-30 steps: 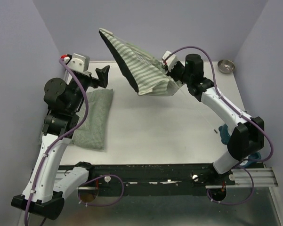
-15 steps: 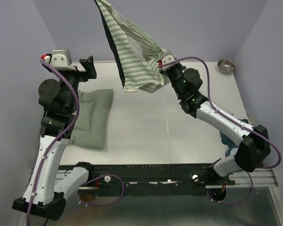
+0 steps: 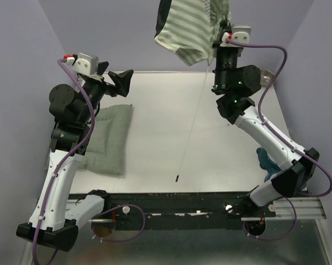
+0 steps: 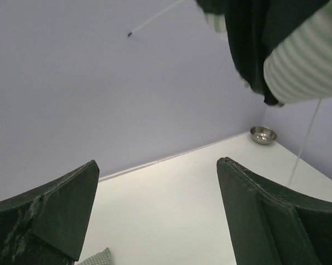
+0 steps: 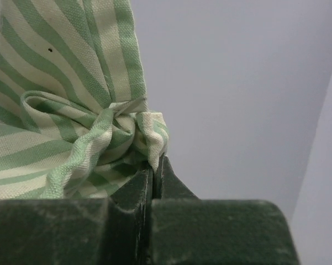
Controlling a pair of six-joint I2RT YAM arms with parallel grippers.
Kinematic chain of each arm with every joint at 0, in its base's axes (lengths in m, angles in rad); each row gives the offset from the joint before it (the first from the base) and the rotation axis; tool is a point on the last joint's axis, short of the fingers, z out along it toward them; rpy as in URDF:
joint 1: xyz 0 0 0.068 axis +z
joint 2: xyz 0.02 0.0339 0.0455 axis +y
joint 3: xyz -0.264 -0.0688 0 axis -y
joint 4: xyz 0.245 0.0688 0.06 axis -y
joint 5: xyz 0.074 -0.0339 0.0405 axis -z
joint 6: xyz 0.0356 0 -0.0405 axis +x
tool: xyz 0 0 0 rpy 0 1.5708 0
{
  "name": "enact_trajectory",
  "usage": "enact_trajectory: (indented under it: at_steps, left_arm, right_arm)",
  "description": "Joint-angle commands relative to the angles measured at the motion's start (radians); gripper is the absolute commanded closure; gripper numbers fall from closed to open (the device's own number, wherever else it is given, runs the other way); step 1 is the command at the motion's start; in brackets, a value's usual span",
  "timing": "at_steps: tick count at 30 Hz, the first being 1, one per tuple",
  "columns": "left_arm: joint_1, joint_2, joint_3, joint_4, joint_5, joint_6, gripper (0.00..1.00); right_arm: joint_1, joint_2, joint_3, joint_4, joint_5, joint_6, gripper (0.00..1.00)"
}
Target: Set up the pet tent
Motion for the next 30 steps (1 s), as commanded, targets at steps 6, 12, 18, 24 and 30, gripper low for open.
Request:
enact_trajectory:
  at_steps: [6,12,18,24,30]
  left_arm:
    - [0.005,-0.002,-0.09,0.039,0.17,-0.061,0.02]
    - [0.004,0.004,-0.19,0.039,0.386,-0.095,0.04]
    - [-0.071,0.04,-0.348,0.09,0.496,-0.039,0.04]
    - [-0.219,0.076,-0.541,0.258,0.357,-0.007,0.04]
    - [-0.332,0.217,-0.684,0.593,0.327,-0.247,0.01]
  right_arm:
    - [-0.007,0.03,0.331,-0.024,0.151,0.251,0.99]
    - [-0.007,0.029,0.298,-0.099,0.211,0.233,0.99]
    - [-0.007,0.004,0.279,-0.306,0.255,0.351,0.99]
    - [-0.007,0.023,0.336,-0.551,0.298,0.428,0.99]
    - [-0.007,0.093,0.421,-0.76,0.413,0.365,0.99]
